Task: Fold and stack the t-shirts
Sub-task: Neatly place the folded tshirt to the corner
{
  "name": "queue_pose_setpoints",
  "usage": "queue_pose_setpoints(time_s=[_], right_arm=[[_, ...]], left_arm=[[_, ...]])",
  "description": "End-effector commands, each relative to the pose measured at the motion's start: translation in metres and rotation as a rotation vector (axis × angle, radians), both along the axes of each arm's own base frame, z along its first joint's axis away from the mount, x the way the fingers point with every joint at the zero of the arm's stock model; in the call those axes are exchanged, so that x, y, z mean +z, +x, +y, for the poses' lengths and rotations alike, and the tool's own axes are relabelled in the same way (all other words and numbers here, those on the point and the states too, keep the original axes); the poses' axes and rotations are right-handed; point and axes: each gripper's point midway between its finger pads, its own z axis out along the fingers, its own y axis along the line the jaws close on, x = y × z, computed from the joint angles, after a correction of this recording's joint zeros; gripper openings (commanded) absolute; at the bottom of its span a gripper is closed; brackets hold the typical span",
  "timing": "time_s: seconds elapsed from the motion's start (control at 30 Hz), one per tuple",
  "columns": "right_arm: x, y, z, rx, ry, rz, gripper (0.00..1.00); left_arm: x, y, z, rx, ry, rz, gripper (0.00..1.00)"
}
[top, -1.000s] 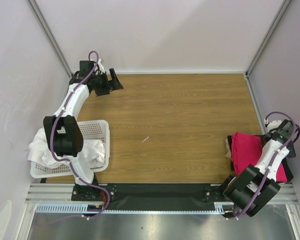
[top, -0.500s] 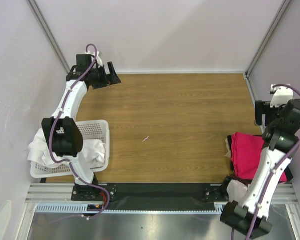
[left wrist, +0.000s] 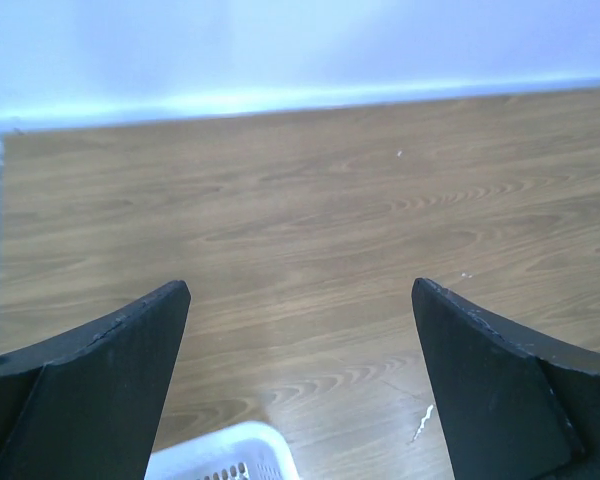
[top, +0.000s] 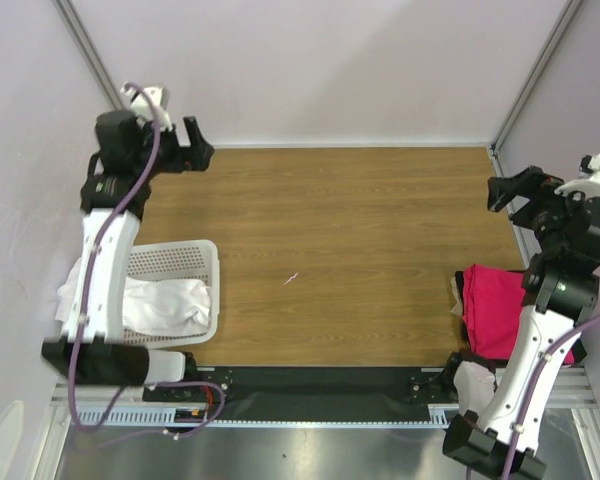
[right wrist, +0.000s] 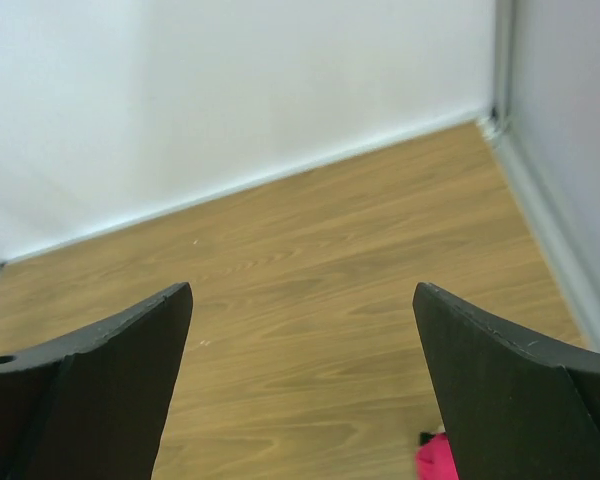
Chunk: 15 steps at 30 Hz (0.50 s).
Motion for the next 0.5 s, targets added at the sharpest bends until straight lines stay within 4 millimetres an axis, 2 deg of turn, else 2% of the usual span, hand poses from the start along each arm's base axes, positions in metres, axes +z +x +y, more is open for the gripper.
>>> queue_pose_setpoints(time_s=[0.0, 0.03, 0.07, 0.1, 0.13, 0.17, 0.2, 0.23, 0.27, 0.3, 0.33, 0.37, 0.4, 0.43, 0.47], right_arm=[[0.012, 0.007, 0.016, 0.050, 0.121, -0.022, 1.00], [0.009, 0.007, 0.019, 0.055, 0.100, -0.013, 1.00], [0.007, 0.005, 0.016, 0.030, 0.080, -0.016, 1.00], [-0.008, 0.007, 0.015, 0.026, 0.079, 0.008, 1.00], [-0.014, 0.005, 0.016, 0.036, 0.049, 0.013, 1.00], [-0.022, 0.004, 0.020, 0.043, 0.038, 0.021, 1.00], [-0.041, 0.006, 0.022, 0.049, 0.039, 0.054, 1.00], [-0.053, 0.007, 0.024, 0.050, 0.041, 0.076, 1.00], [-0.063, 0.007, 0.031, 0.067, 0.041, 0.089, 1.00], [-0.085, 0.009, 0.034, 0.080, 0.053, 0.127, 1.00], [-0.095, 0.008, 0.038, 0.097, 0.049, 0.147, 1.00], [-0.102, 0.008, 0.047, 0.130, 0.050, 0.161, 1.00], [-0.115, 0.009, 0.051, 0.147, 0.053, 0.172, 1.00], [-0.118, 0.010, 0.054, 0.144, 0.052, 0.178, 1.00], [-0.120, 0.009, 0.067, 0.191, 0.028, 0.187, 1.00]], left_arm=[[0.018, -0.038, 0.004, -0.006, 0.050, -0.108, 1.00], [-0.001, -0.043, 0.003, -0.008, 0.045, -0.096, 1.00], [0.018, -0.068, 0.003, -0.005, 0.030, -0.176, 1.00], [0.016, -0.077, 0.002, -0.005, 0.021, -0.204, 1.00], [-0.001, -0.085, 0.002, -0.005, 0.015, -0.227, 1.00], [0.015, -0.109, 0.003, 0.010, -0.007, -0.320, 1.00], [0.014, -0.121, 0.003, 0.016, -0.021, -0.359, 1.00], [-0.004, -0.125, 0.003, 0.026, -0.048, -0.361, 1.00], [0.005, -0.145, 0.005, 0.038, -0.066, -0.423, 1.00], [0.001, -0.151, 0.005, 0.044, -0.077, -0.430, 1.00], [-0.016, -0.154, 0.005, 0.050, -0.087, -0.394, 1.00], [-0.019, -0.160, 0.006, 0.054, -0.090, -0.393, 1.00], [-0.030, -0.167, 0.008, 0.064, -0.087, -0.369, 1.00], [-0.036, -0.169, 0.008, 0.065, -0.083, -0.354, 1.00], [-0.041, -0.171, 0.009, 0.068, -0.078, -0.338, 1.00]])
